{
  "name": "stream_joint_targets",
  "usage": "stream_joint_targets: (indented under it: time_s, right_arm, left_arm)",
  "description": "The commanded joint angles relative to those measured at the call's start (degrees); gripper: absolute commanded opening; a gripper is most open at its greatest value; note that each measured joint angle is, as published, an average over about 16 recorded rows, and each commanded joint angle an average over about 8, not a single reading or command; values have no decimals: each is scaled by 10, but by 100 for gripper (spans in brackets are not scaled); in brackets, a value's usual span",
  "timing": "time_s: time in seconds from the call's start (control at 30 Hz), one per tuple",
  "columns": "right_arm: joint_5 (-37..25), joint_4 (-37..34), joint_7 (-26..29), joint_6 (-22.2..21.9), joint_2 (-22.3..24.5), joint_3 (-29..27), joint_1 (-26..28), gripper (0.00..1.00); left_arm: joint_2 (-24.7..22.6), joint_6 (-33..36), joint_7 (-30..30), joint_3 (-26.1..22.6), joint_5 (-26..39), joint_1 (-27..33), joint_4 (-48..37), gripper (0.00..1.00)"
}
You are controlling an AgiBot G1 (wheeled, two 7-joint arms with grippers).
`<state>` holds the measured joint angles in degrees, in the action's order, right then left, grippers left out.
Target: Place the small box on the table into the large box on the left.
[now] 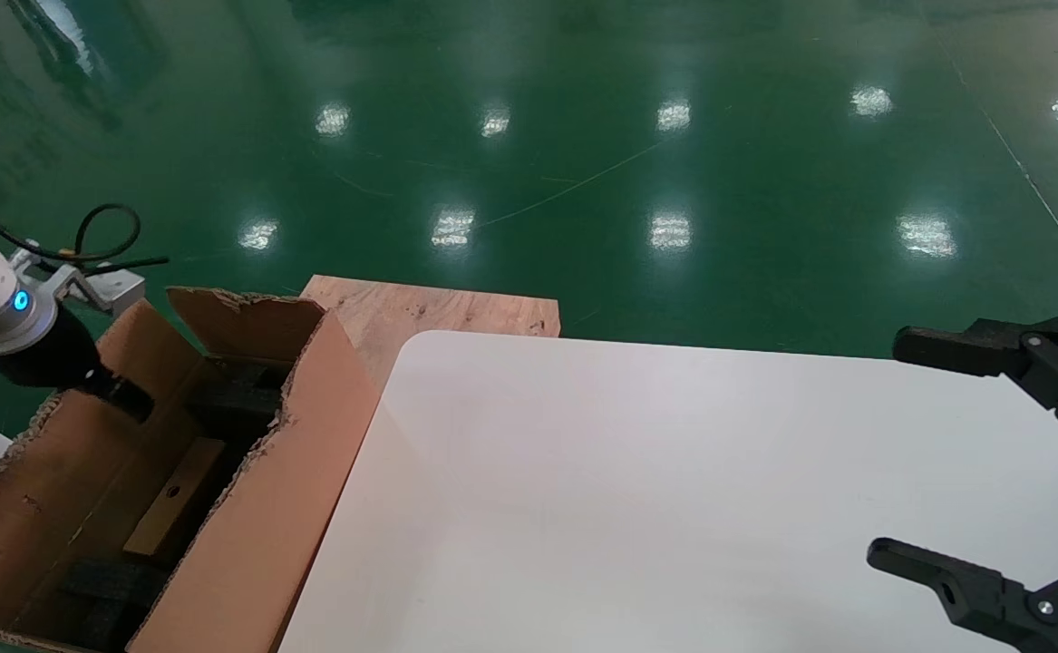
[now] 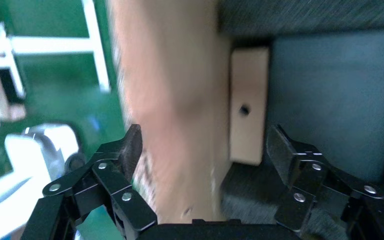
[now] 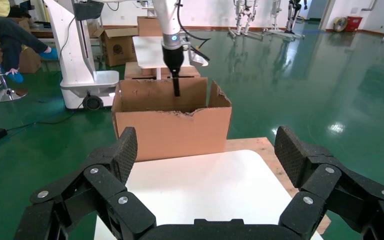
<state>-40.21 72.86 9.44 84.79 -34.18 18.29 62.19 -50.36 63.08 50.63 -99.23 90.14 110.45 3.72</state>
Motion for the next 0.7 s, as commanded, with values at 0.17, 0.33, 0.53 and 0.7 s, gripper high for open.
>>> stream_joint_targets:
  time_s: [0.17,0.33,0.53,0.7]
  right_arm:
    - [0,0,0,0,0,0,0,100]
    - [0,0,0,0,0,0,0,100]
    - [0,0,0,0,0,0,0,100]
    - [0,0,0,0,0,0,0,100]
  left_arm:
    - [13,-15,-48,38,-53,23,60,100]
    - [38,-9,-93,84,-120,57,179,100]
    - [83,-7,-78,125,-185,77,387,100]
    - [111,-40,-18,138,-205,77,541,100]
